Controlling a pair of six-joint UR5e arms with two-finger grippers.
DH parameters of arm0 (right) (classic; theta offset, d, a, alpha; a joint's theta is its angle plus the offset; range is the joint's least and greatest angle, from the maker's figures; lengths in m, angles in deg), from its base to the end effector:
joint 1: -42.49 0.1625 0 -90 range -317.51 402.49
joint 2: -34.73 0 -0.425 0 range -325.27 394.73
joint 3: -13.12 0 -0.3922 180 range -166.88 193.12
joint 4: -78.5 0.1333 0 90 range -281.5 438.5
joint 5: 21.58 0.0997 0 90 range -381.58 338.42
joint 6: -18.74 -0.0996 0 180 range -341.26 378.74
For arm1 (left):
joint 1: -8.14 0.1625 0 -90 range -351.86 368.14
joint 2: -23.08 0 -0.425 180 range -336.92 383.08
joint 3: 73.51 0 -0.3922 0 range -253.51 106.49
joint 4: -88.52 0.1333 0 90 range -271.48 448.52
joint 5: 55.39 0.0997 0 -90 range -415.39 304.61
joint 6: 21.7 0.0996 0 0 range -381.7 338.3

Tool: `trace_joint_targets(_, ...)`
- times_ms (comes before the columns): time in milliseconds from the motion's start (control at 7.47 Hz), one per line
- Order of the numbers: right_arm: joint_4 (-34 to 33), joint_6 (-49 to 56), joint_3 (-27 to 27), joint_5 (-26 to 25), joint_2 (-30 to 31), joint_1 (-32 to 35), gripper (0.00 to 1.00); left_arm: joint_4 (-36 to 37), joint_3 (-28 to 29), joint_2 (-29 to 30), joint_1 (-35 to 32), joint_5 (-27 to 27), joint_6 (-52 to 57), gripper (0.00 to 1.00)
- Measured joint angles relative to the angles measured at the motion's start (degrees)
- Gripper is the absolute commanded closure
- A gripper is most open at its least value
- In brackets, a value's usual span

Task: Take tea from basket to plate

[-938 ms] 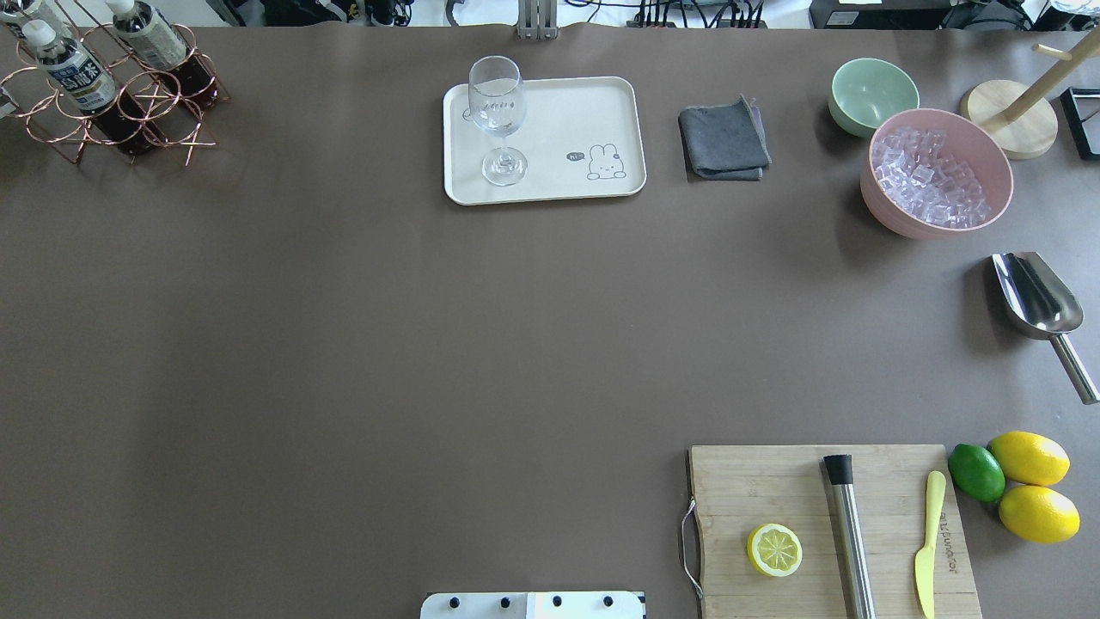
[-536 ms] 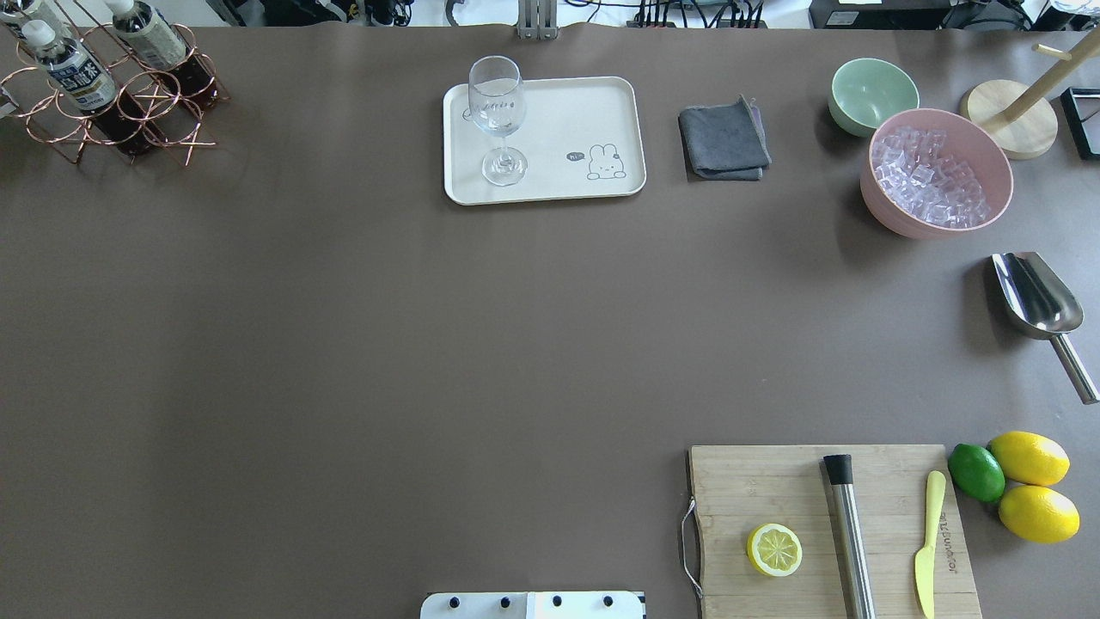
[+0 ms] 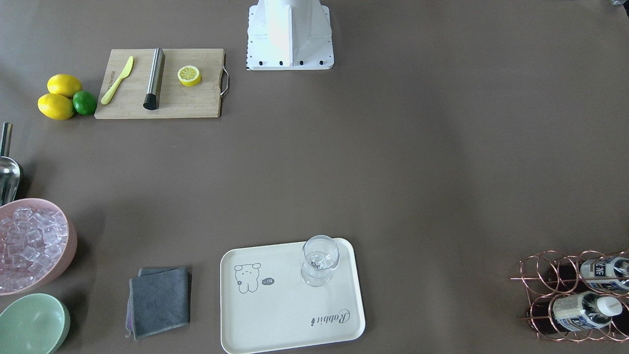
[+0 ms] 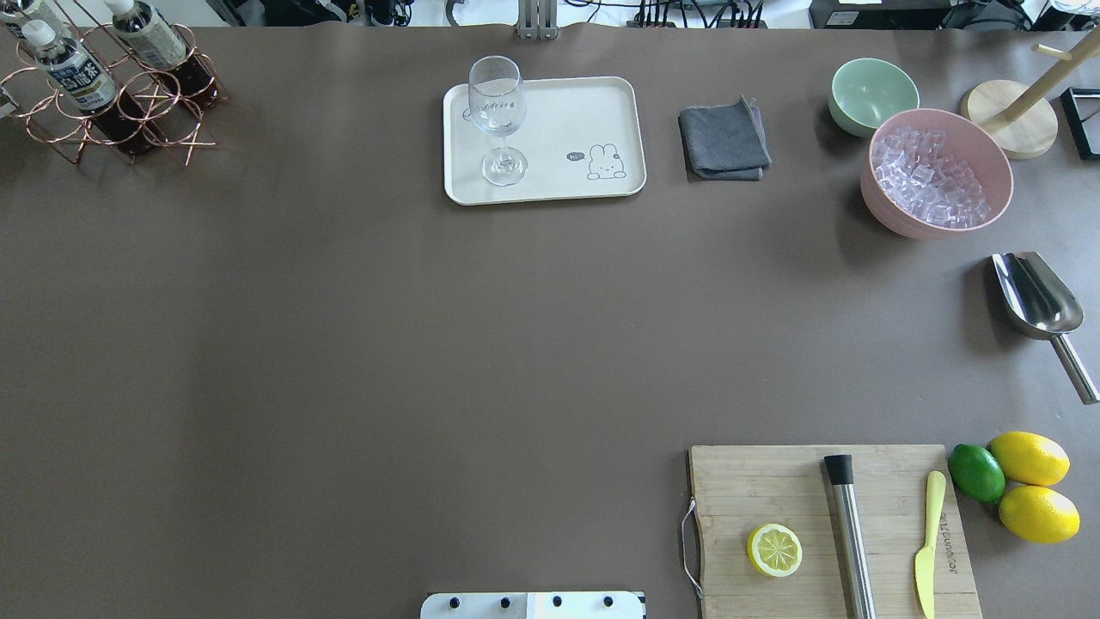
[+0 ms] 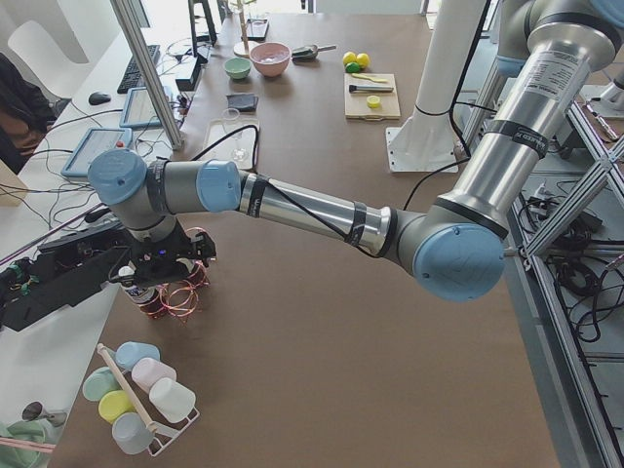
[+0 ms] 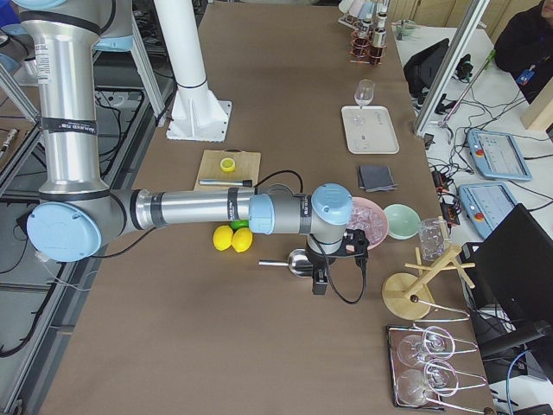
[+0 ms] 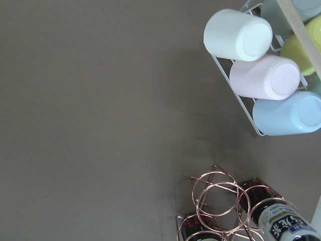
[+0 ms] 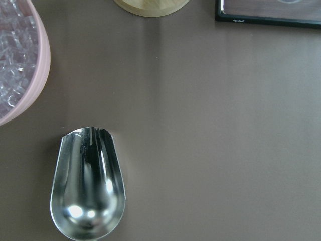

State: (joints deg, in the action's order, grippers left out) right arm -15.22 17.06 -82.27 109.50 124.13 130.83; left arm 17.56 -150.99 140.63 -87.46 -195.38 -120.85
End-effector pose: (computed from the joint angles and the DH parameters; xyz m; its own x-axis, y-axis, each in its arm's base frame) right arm 0.0534 -0.4989 0.6176 0.7532 -0.0185 0.6575 0.0069 0.9998 0.0203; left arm -0.1222 -0.6616 0.5085 -0.1970 -0.9617 0.1905 0.6111 -0.2724 -0.7432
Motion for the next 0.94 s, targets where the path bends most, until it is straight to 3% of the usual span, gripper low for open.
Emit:
trace_joint_targets(402, 0.1, -3.2, -3.3, 1.1, -3.1, -6.8, 0.0, -0.7, 3.8, 5.2, 4.8, 1.1, 4.7, 0.02)
trace_joint_targets(670, 2.8, -9.5, -8.3, 5.4, -6.0, -11.1, 0.0, -0.9, 5.9, 7.6, 6.2, 1.9, 12.8, 0.03)
trace_joint_targets(938, 16.5, -17.0, -10.0, 10.8, -7.6, -16.2, 0.0, -1.0, 9.7, 11.1, 6.7, 3.4, 15.7, 0.04)
